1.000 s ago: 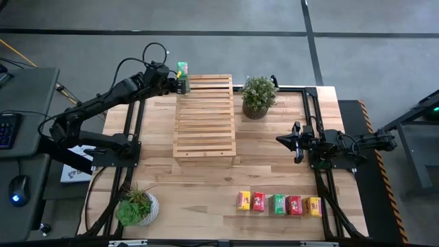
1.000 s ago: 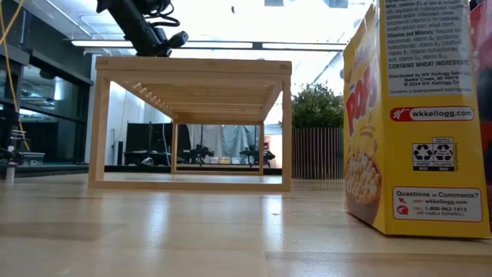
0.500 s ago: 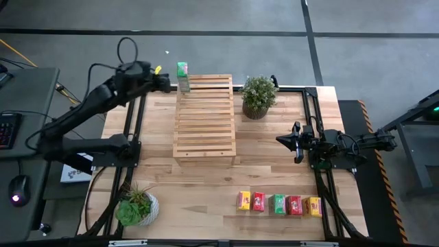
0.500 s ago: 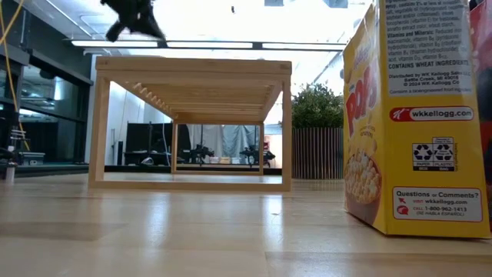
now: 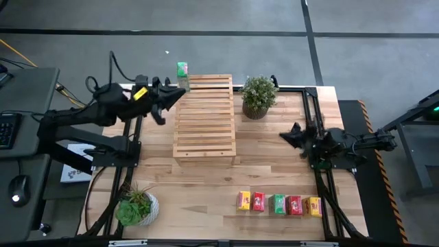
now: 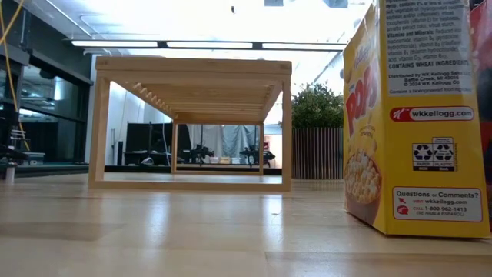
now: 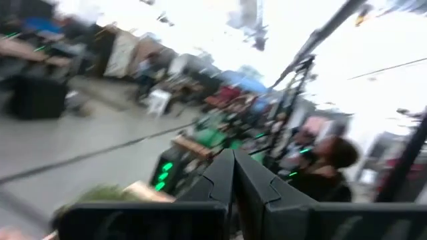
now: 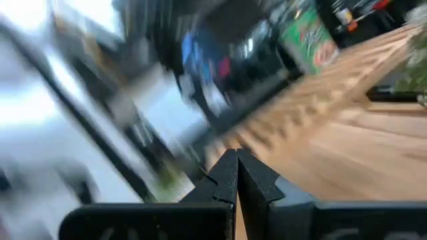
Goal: Stack cereal on shelf
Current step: Put the green cereal box aligned with the other green cereal box on the shelf
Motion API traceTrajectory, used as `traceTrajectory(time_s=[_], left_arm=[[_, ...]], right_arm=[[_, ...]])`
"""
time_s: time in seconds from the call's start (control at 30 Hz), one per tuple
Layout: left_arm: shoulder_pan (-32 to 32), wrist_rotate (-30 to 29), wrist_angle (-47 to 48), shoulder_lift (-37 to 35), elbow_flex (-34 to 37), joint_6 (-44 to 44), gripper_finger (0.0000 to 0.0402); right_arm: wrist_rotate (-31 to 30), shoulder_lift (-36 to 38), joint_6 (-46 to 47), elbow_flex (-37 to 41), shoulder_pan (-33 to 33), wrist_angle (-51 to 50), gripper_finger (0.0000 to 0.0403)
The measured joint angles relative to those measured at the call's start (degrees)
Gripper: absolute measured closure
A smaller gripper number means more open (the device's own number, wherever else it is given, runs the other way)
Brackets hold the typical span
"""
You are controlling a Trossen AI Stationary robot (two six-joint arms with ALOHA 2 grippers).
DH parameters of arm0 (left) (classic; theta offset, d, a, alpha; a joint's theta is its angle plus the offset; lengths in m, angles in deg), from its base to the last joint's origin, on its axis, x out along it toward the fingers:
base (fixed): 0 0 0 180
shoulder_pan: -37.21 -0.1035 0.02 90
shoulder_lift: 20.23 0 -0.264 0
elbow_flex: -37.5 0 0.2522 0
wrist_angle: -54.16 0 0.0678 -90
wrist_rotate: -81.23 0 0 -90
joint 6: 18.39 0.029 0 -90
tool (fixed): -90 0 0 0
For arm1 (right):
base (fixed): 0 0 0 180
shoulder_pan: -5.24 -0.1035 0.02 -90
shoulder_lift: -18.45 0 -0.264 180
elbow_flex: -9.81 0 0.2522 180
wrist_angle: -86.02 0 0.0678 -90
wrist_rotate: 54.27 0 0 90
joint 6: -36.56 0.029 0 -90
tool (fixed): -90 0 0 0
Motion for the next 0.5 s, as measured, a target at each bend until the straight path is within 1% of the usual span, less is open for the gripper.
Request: traceTrajectory(time_s=[0.07,0.13,0.17,0.23,0.3,0.33,0.4,0.5], left_arm=[[1.90,0.27,-2.77,-0.07,0.00,1.31,0.0401],[3.32,0.29,-4.58,-0.09,0.00,2.37,0.0401],[3.85,0.30,-4.96,-0.07,0.00,2.83,0.0401],[4.58,0.37,-5.36,-0.04,0.00,3.62,0.0401],[4.84,0.37,-5.48,-0.07,0.00,3.64,0.0401],[4.84,0.38,-5.48,-0.05,0.00,3.64,0.0401],[4.83,0.36,-5.47,-0.03,0.00,3.59,0.0401],[4.82,-0.65,-5.48,0.26,0.00,2.54,0.0401]], right_arm=[[-4.57,-0.06,10.63,0.00,0.04,5.28,0.0402],[-8.60,-0.29,16.26,-0.01,0.04,10.39,0.0402],[-9.57,-0.76,17.32,-0.11,0.04,12.97,0.0402],[-9.47,-2.65,17.34,-1.50,0.04,16.22,0.0402],[-8.00,-5.95,17.18,-5.62,0.02,18.01,0.0402],[-7.00,-7.96,16.17,-8.26,0.04,17.71,0.0400],[-4.08,-13.51,14.18,-14.36,0.04,13.03,0.0388],[1.60,-21.95,13.50,-24.79,0.04,0.40,0.0348]])
